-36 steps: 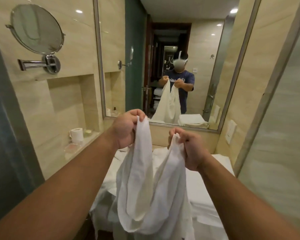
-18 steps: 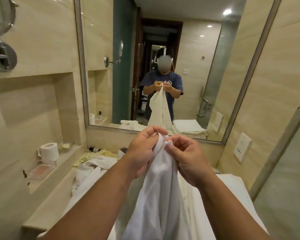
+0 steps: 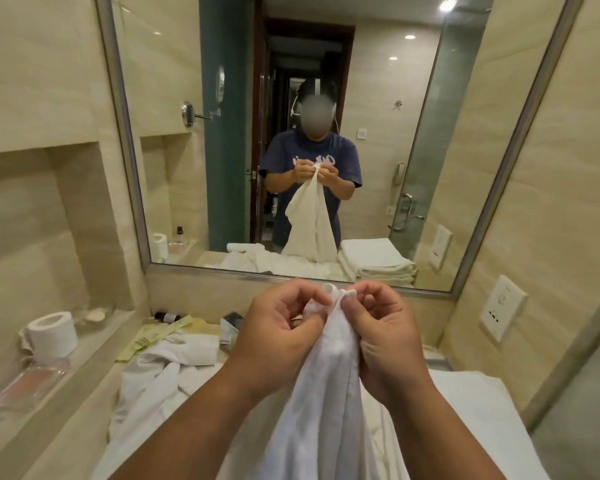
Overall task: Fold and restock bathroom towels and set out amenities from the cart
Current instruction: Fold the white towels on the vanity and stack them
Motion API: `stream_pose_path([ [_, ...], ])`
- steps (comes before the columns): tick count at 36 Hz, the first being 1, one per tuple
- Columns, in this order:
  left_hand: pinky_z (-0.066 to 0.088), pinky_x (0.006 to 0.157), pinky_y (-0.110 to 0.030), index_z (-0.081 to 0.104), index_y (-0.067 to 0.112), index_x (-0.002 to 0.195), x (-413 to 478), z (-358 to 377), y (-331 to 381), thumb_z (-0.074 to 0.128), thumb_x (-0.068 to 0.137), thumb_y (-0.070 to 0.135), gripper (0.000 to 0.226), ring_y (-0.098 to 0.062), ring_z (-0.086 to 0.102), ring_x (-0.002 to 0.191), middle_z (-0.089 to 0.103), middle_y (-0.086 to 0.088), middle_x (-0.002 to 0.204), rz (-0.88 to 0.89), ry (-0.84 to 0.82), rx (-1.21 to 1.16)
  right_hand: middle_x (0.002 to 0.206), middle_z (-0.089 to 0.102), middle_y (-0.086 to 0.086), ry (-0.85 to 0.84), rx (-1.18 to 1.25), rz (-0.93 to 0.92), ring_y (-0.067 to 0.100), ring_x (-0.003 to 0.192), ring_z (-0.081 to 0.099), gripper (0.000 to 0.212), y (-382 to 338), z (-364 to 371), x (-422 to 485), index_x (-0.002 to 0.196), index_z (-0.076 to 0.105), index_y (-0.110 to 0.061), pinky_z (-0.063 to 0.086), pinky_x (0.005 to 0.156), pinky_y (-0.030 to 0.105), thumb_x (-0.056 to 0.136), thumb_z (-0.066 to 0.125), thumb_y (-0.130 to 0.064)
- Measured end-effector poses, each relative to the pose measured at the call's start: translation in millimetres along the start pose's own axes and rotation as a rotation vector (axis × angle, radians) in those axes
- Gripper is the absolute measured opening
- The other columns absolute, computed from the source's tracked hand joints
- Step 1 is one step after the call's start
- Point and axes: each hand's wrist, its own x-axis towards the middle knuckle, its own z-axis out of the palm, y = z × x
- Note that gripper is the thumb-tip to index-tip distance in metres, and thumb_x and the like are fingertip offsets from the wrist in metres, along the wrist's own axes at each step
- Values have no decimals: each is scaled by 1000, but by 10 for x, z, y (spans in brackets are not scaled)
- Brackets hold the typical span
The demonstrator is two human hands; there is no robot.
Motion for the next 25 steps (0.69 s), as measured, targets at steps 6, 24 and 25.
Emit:
stream_pose_path([
  [6, 62, 86, -40, 80, 19, 108, 64, 161, -65, 72, 93, 13, 18, -22, 75, 100, 79, 0, 103, -59, 81, -15, 91, 69, 27, -78, 53, 40, 39, 85, 67, 58, -1, -112, 123, 88, 70, -11, 61, 76, 47, 52, 98, -48],
  [24, 61, 78, -35, 84, 13, 89, 231, 260, -27, 79, 77, 26, 18, -27, 76, 86, 78, -15, 91, -178, 78, -156, 82, 69, 24, -56, -15, 36, 33, 77, 60, 23, -33, -242, 288, 76, 68, -7, 52, 78, 48, 67, 83, -22],
  [25, 61, 75, -34, 83, 13, 86, 238, 273, -27, 81, 77, 27, 16, -26, 75, 82, 78, -15, 88, -172, 110, -136, 81, 69, 23, -66, -22, 36, 32, 76, 61, 16, -49, -237, 290, 74, 68, -9, 51, 78, 48, 68, 80, -17],
])
